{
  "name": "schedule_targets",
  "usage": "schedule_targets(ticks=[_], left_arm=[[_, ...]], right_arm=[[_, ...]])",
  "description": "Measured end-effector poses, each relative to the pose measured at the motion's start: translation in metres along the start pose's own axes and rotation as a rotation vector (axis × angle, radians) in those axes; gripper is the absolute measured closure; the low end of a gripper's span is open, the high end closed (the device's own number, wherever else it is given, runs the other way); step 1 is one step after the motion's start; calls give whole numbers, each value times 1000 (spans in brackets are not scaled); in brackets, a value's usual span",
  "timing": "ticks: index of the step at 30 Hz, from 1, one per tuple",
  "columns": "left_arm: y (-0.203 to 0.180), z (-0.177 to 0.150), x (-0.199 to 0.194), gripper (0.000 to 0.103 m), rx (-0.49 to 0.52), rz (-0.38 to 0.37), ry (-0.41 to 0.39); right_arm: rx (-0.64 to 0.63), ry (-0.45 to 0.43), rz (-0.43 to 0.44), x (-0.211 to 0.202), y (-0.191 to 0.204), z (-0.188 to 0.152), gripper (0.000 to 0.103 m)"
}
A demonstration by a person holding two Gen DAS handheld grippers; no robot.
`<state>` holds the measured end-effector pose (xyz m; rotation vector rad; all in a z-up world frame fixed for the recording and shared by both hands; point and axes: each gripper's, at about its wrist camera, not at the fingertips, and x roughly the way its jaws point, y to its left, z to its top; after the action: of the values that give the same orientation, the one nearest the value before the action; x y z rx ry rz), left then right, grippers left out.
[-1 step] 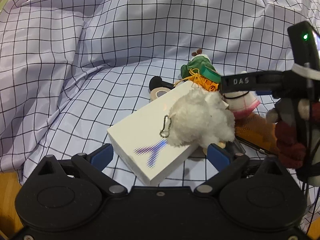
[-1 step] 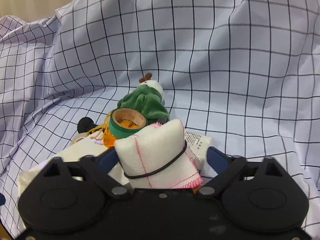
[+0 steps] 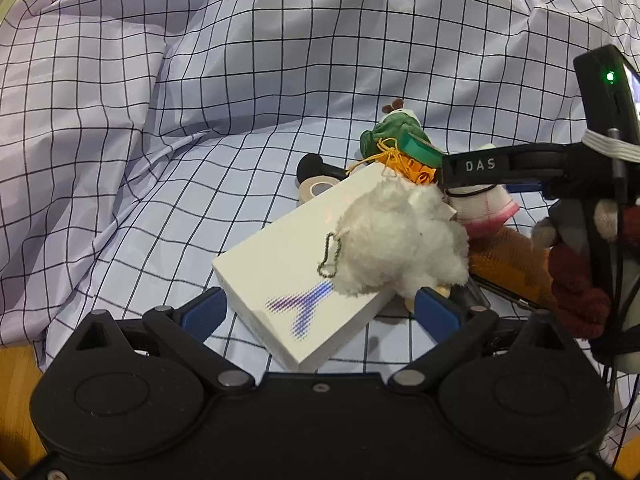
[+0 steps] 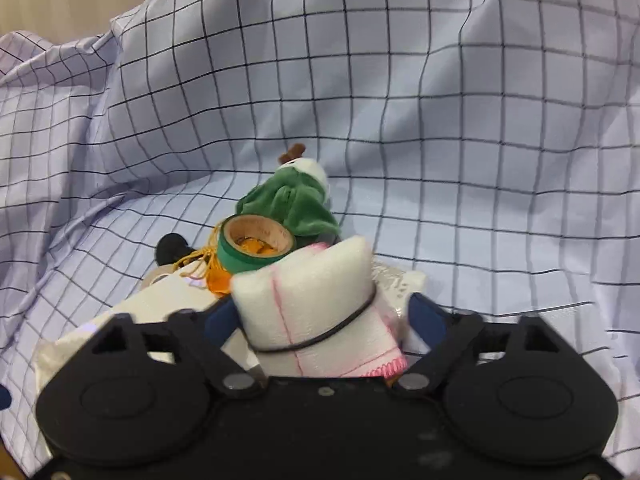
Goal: Organize soft objects
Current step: 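Reach the left tool to the white plush while the right tool grasps the pink-white towel bundle, then close the left tool on the white fluffy plush and lift it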
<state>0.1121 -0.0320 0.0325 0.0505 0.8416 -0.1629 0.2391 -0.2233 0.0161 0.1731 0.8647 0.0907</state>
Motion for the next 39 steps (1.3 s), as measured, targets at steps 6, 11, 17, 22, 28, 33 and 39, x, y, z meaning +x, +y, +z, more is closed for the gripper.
schedule_targets(ticks=[6,11,17,22,28,33,39], left_arm=[[-9,6,2,6,28,6,-31],[-17,16,8,6,25,10,-49],[-26,26,16,5,28,10,-73],[-22,39,27,5,-34,5,-58],[-17,48,39,29,-94,-41,-28],[-19,42,33,63,-103,-188,-1],[-30,13,15,65,-47,-255,43]], right_arm=[[27,-25,39,-13,-7,1,36],[18,-98,-36,-46,-14,1,36],[69,-144,-127,-94,-37,-11,36],[90,-162,-209,-126,-47,-38,35],[104,-144,-226,-152,-54,-69,35],[82,-138,-229,-163,-44,-86,35],[87,-113,-221,-173,-39,-103,35]])
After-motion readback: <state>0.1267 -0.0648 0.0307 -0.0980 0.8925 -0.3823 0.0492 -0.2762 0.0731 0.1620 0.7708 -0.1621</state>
